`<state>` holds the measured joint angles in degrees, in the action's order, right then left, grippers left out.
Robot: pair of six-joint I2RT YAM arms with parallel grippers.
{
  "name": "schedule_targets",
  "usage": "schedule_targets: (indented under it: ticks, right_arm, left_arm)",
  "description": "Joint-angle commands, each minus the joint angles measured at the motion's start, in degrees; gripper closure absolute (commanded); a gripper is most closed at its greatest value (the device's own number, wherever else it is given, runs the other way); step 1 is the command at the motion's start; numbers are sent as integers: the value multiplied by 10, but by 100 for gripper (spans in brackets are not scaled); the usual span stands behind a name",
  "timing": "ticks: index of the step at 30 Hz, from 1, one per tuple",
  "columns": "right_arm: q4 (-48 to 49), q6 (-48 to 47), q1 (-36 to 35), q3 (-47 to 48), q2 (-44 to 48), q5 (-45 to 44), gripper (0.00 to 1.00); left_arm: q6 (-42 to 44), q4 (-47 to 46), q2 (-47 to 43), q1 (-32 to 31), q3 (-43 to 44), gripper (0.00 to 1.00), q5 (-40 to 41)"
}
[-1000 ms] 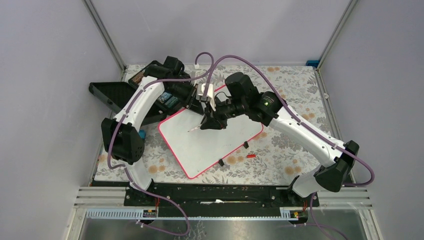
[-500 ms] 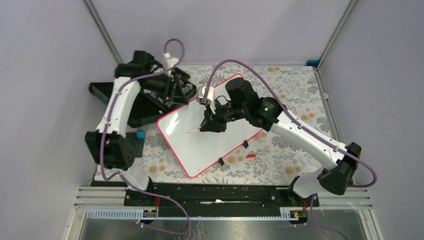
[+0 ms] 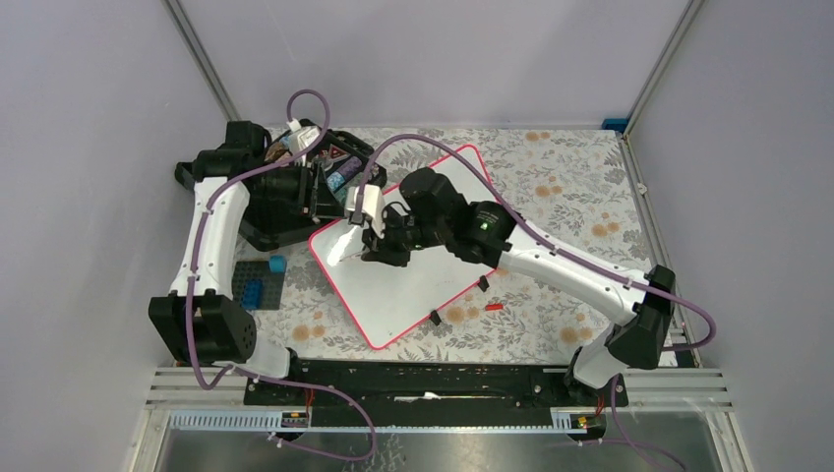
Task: Write a sentence on the whiteboard
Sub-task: Hold the whiteboard at the center of the board.
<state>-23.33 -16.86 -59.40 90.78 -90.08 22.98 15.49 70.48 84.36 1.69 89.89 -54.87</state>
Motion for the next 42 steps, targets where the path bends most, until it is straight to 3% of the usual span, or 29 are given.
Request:
schedule_targets:
  ticks: [1,5,14,18,23,28,32,42]
  right_arm:
    - [29,-40,-21,33,-15,-68,100]
    - [30,-48,-25,46,-28,-69,100]
    - [27,-71,-30,78,-62,-91,100]
    - [25,-77,-31,80,-68,-93,100]
    - [25,-85,-30,79,-72,-94,100]
    - [25,-103,-30,85,-80,-109,100]
    - [26,-110,-30,89,-85,-112,100]
    - [20,-122,-30,99,-97,-109,100]
  left_arm:
    - [-9,-30,-9,18,-9,47,-5]
    - [-23,-52,-18,26,-25,47,2]
    - [-4,-42,-9,26,-45,58,-20]
    - [8,-33,-7,25,-46,67,-33]
    - [13,-31,4,11,-40,85,-34]
    - [20,-24,18,-7,-26,95,-25]
    - [25,-23,24,-14,-22,100,-18]
    - [38,-22,41,-45,-14,100,5]
